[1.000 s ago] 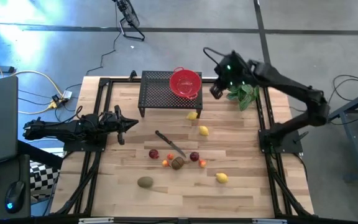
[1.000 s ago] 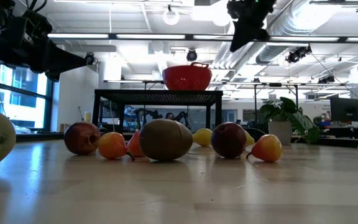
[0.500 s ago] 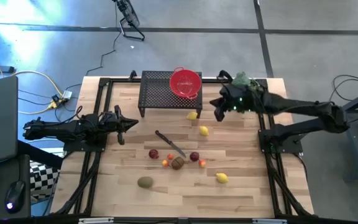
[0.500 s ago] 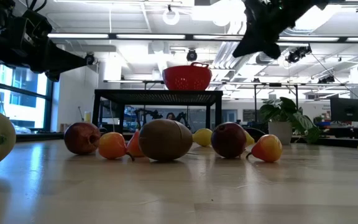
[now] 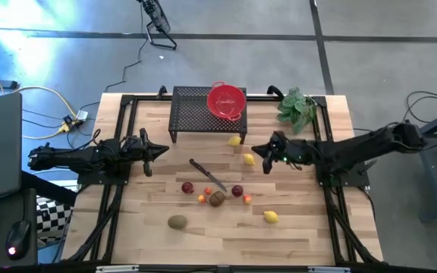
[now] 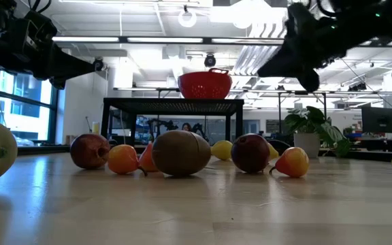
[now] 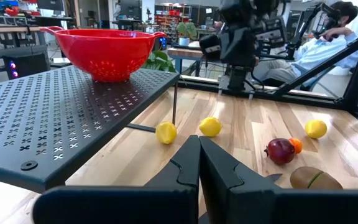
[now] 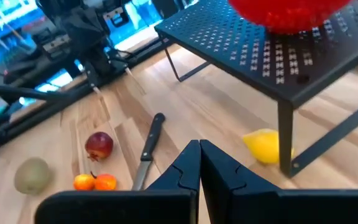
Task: Pick & Place Fruit
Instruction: Put the middle lemon into the colander on the shelf on the shelf
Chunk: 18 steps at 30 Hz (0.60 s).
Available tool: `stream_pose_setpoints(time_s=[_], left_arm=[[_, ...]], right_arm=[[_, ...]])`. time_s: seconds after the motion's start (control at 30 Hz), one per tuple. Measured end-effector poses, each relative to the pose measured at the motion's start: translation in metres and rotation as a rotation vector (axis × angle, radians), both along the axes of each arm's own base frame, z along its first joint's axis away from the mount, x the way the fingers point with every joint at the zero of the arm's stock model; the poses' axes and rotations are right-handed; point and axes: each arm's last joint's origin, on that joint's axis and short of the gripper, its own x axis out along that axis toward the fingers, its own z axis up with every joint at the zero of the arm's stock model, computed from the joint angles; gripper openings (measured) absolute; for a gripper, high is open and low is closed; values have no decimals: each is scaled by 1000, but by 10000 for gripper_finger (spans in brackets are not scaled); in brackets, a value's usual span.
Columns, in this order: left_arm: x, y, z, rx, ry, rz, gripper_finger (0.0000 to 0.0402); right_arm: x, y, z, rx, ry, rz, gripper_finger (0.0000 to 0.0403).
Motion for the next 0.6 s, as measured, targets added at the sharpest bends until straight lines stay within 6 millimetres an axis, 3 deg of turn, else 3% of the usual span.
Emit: stream_pose_setpoints(time_s=[0.3,0.6], left_arm=[[0,0,0,0,0,0,0],[0,0,0,0,0,0,0]], right_arm=[[-5,32,-14,31,-19,-21,2],[-5,52,-25,84,-25,-74,2]])
